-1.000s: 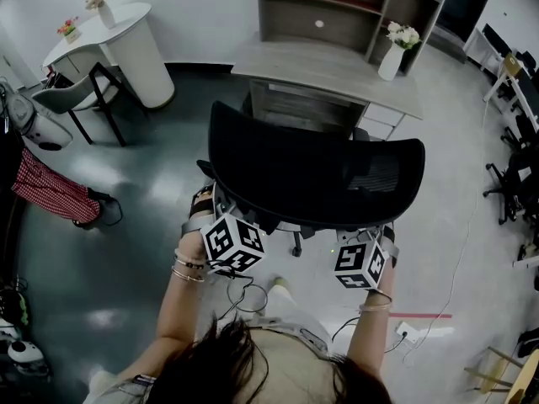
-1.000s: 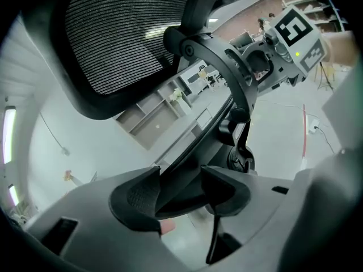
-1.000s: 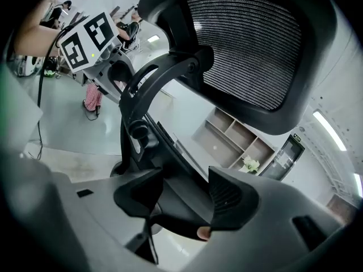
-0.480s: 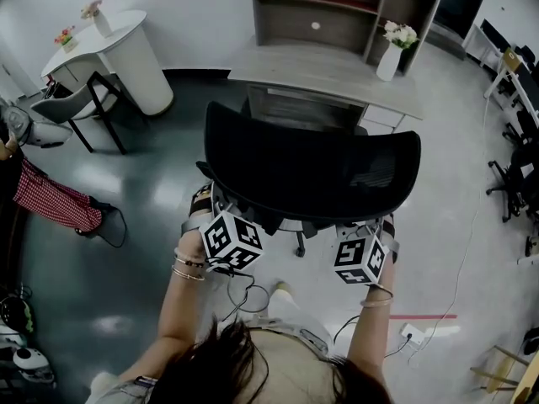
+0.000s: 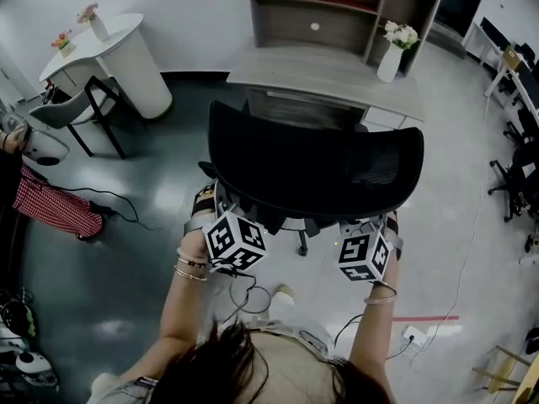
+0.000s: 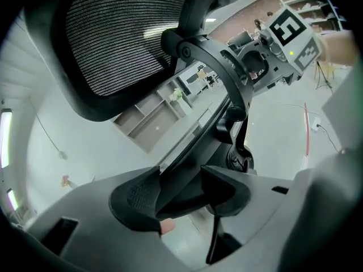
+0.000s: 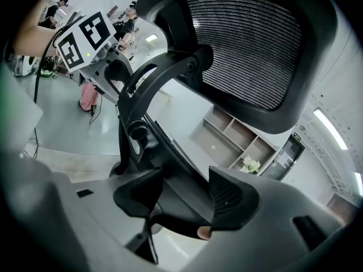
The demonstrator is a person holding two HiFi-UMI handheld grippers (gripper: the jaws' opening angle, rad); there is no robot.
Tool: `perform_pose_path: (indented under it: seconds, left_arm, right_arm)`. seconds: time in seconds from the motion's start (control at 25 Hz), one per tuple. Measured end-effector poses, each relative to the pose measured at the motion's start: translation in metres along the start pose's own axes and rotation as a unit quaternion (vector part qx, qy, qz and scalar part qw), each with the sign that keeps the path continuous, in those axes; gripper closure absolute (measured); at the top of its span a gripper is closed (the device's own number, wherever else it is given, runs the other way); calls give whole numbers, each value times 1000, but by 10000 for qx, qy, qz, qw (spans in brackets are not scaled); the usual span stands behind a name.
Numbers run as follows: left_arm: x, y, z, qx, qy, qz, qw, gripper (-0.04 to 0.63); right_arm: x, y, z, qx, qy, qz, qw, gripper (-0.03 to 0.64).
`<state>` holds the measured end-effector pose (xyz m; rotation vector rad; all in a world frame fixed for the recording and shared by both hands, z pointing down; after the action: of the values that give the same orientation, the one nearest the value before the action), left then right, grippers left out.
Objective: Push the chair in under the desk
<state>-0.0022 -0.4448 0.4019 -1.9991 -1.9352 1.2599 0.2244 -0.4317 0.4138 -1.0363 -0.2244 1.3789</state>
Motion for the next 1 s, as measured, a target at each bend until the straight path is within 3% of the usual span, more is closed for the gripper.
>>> perform_pose_path:
  seconds: [1.0]
  left_arm:
    - [-36, 6, 22, 47, -33, -46, 10000, 374]
  right_arm:
    - [-33, 9, -15, -41, -116, -22, 9999, 377]
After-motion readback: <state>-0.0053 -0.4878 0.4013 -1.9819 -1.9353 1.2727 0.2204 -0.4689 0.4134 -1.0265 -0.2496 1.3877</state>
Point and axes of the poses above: the fingertips, and each gripper's own axes: x backward along the fingers, z to its left, y out of its top, the point moved 5 cm from there along x, backward along the fingers, and after that the axes turned 3 degrees about y, right-handed, at the moved point
